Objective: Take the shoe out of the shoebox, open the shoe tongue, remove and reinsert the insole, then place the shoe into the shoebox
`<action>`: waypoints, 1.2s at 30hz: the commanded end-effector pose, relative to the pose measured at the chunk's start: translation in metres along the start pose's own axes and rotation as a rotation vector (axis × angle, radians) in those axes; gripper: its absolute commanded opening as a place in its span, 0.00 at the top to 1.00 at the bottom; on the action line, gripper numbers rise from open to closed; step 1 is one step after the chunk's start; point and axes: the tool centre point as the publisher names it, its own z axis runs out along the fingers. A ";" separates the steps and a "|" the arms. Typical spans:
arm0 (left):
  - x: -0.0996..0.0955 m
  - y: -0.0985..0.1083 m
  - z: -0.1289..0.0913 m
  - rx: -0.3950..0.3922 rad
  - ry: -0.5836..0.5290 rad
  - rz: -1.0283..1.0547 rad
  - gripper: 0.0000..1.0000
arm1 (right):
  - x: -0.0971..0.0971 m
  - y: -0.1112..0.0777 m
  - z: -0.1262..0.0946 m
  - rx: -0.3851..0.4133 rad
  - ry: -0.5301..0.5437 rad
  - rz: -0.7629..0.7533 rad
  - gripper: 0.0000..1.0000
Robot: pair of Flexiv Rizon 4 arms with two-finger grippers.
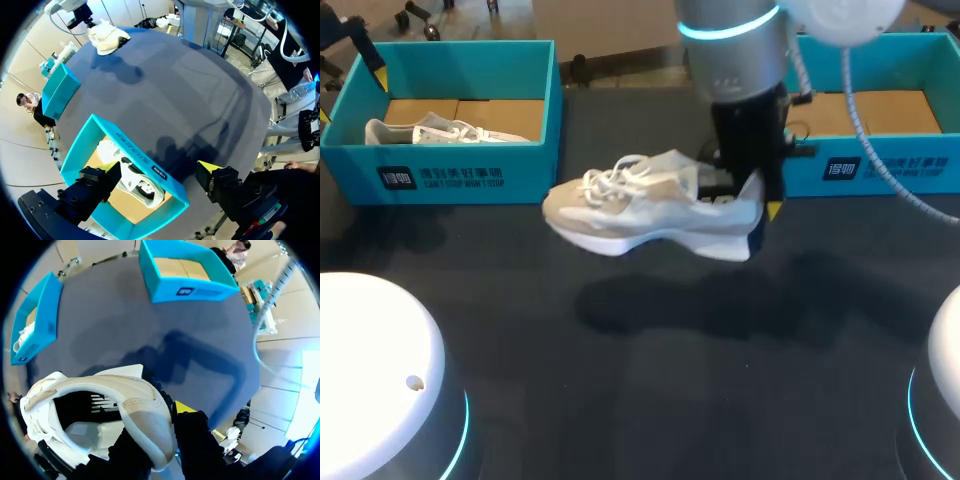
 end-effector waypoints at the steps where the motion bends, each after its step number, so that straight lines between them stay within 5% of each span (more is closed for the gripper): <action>1: 0.000 0.000 0.000 -0.002 0.000 0.000 0.00 | 0.005 -0.019 0.011 -0.019 -0.022 0.019 1.00; 17: 0.000 0.000 0.000 -0.002 0.000 0.000 0.00 | 0.005 -0.019 0.011 -0.019 -0.022 0.019 1.00; 27: 0.000 0.000 0.000 -0.002 0.000 0.000 0.00 | 0.017 -0.025 0.048 -0.090 -0.043 -0.047 1.00; 36: 0.000 0.000 0.000 -0.002 0.000 0.000 0.00 | 0.021 -0.020 0.083 -0.074 -0.039 -0.036 1.00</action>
